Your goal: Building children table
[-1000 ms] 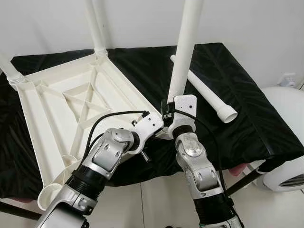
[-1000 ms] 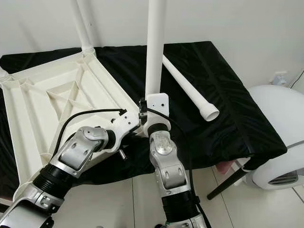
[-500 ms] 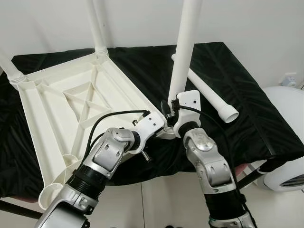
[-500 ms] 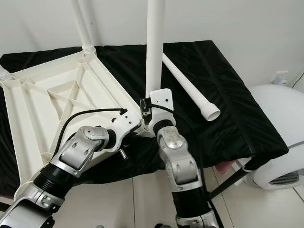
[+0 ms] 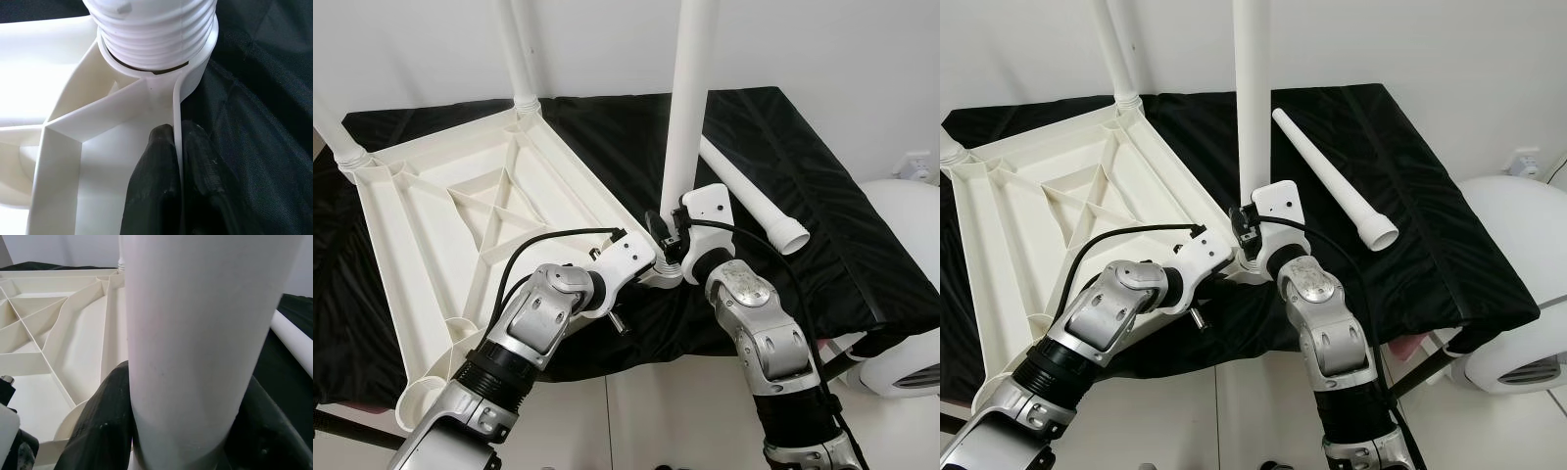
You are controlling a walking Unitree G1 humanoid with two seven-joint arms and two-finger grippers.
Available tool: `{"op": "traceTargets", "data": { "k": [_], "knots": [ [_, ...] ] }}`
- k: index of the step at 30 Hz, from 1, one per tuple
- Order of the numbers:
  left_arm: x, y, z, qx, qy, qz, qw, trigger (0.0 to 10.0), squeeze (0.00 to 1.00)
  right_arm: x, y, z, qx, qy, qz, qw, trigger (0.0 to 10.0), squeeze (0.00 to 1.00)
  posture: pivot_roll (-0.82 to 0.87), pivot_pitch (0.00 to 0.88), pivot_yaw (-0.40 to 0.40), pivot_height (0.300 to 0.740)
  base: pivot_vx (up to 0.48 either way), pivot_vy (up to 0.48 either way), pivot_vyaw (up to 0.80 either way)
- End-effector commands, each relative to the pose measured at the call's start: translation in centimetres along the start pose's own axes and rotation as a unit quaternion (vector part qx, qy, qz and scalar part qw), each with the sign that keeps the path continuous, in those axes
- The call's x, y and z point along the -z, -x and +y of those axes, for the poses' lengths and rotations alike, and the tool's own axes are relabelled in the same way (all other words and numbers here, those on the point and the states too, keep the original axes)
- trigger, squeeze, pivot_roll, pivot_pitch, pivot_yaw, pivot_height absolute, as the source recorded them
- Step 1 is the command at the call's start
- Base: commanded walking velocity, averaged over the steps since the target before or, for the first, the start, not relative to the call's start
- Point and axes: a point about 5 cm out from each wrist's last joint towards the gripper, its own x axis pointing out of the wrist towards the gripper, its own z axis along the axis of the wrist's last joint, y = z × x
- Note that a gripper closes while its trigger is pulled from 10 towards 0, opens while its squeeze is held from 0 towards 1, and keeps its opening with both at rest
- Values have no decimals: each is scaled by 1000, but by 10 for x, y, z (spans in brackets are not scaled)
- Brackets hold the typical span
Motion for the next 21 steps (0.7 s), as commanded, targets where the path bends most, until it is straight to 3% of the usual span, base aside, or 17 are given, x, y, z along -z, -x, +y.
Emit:
{"op": "traceTargets", "data": {
  "k": [1,10,11,14,21],
  "knots": [
    [-24,8,8,-33,-31,-44,998,10000,0,36,5,-8,2,-11,77,997,10000,0,-76,141,41,740,0,0,0],
    [-24,8,7,-32,-31,-45,998,10000,0,41,12,-24,-55,-37,45,997,10000,0,-76,137,40,740,0,0,0],
    [-24,8,6,-32,-32,-45,998,10000,0,47,13,-35,-65,-33,47,996,10000,0,-77,135,41,740,0,0,0],
    [-24,9,5,-32,-32,-45,998,10000,0,49,14,-45,-80,-32,44,995,10000,0,-76,135,39,740,0,0,0],
    [-24,9,3,-30,-33,-47,998,10000,0,50,7,-58,-137,-39,44,989,10000,0,-73,132,38,740,0,0,0]
  ]
}}
